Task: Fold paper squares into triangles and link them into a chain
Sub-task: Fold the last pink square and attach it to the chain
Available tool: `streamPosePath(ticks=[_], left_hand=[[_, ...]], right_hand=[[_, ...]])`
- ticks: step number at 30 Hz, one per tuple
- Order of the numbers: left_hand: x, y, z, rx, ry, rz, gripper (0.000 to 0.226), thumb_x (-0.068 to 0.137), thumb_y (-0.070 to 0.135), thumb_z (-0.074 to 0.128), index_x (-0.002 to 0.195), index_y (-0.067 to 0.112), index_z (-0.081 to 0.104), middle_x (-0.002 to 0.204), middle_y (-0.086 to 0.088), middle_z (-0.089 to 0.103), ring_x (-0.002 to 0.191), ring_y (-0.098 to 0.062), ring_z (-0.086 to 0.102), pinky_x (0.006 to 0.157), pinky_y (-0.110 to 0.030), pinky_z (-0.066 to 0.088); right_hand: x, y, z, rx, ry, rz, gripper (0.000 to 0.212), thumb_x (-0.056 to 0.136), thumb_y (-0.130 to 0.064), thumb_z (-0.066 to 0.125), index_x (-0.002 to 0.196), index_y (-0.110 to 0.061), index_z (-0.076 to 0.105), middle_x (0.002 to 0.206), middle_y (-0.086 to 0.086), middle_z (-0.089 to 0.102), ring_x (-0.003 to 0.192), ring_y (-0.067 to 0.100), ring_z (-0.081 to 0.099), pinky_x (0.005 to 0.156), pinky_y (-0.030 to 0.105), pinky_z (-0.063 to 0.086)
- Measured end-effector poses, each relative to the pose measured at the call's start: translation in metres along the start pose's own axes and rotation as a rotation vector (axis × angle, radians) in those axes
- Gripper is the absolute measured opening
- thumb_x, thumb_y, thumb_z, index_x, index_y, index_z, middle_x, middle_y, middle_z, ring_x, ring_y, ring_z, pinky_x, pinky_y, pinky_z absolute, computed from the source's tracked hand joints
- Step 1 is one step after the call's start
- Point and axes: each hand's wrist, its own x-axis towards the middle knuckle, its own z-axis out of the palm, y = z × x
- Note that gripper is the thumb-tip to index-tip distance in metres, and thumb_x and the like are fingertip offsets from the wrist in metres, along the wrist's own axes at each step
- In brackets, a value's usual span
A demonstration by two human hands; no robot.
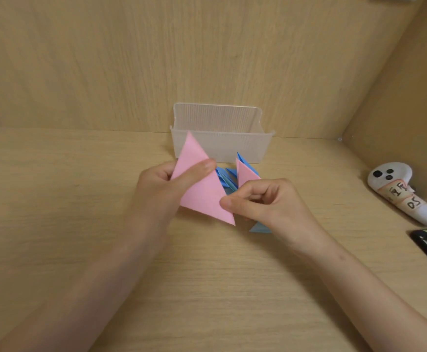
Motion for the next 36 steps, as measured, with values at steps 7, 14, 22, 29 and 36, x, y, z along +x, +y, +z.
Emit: streamPosePath(ticks=[7, 14, 22, 29, 36], left_hand=[[0.004, 0.004, -0.004, -0.013, 0.040, -0.007, 0.017, 0.074, 0.030, 0.073, 0.069, 0.015, 0.068, 0.066, 0.000, 0.070, 0.061, -0.013, 0.064, 0.060, -0.026, 0.051], [0.006, 0.004, -0.005, -0.035, 0.133, 0.044, 0.017, 0.079, 0.027, 0.072, 0.068, 0.015, 0.067, 0.063, 0.005, 0.068, 0.059, -0.009, 0.061, 0.051, -0.015, 0.047], [0.007, 0.003, -0.005, -0.055, 0.187, 0.053, 0.019, 0.080, 0.026, 0.071, 0.066, 0.014, 0.065, 0.063, 0.004, 0.065, 0.057, -0.006, 0.058, 0.048, -0.014, 0.044], [0.005, 0.004, -0.005, 0.004, 0.141, 0.018, 0.021, 0.077, 0.030, 0.074, 0.068, 0.013, 0.067, 0.073, -0.004, 0.066, 0.067, -0.014, 0.058, 0.064, -0.028, 0.043], [-0.010, -0.007, 0.014, 0.053, -0.002, 0.037, 0.014, 0.079, 0.018, 0.073, 0.064, 0.019, 0.072, 0.061, 0.008, 0.070, 0.055, 0.000, 0.060, 0.050, -0.011, 0.044]], right_hand=[[0.001, 0.004, -0.002, -0.014, -0.015, 0.010, 0.014, 0.081, -0.003, 0.070, 0.067, -0.006, 0.070, 0.063, -0.005, 0.069, 0.058, 0.000, 0.058, 0.062, 0.011, 0.043], [0.001, 0.000, -0.002, -0.014, -0.057, -0.005, 0.012, 0.083, -0.002, 0.067, 0.072, -0.003, 0.070, 0.076, 0.008, 0.074, 0.064, 0.006, 0.062, 0.059, 0.009, 0.044], [0.002, 0.000, -0.009, -0.127, -0.089, 0.007, 0.011, 0.083, -0.009, 0.069, 0.074, -0.007, 0.074, 0.079, 0.005, 0.075, 0.071, 0.014, 0.061, 0.070, 0.031, 0.051], [0.003, -0.008, -0.015, -0.127, 0.073, 0.013, 0.015, 0.084, -0.013, 0.067, 0.070, -0.016, 0.071, 0.080, 0.012, 0.073, 0.067, 0.009, 0.058, 0.058, 0.020, 0.042], [0.002, -0.004, -0.002, -0.016, 0.067, -0.003, 0.016, 0.065, -0.029, 0.073, 0.072, -0.015, 0.072, 0.073, 0.008, 0.069, 0.066, 0.014, 0.056, 0.057, 0.021, 0.042]])
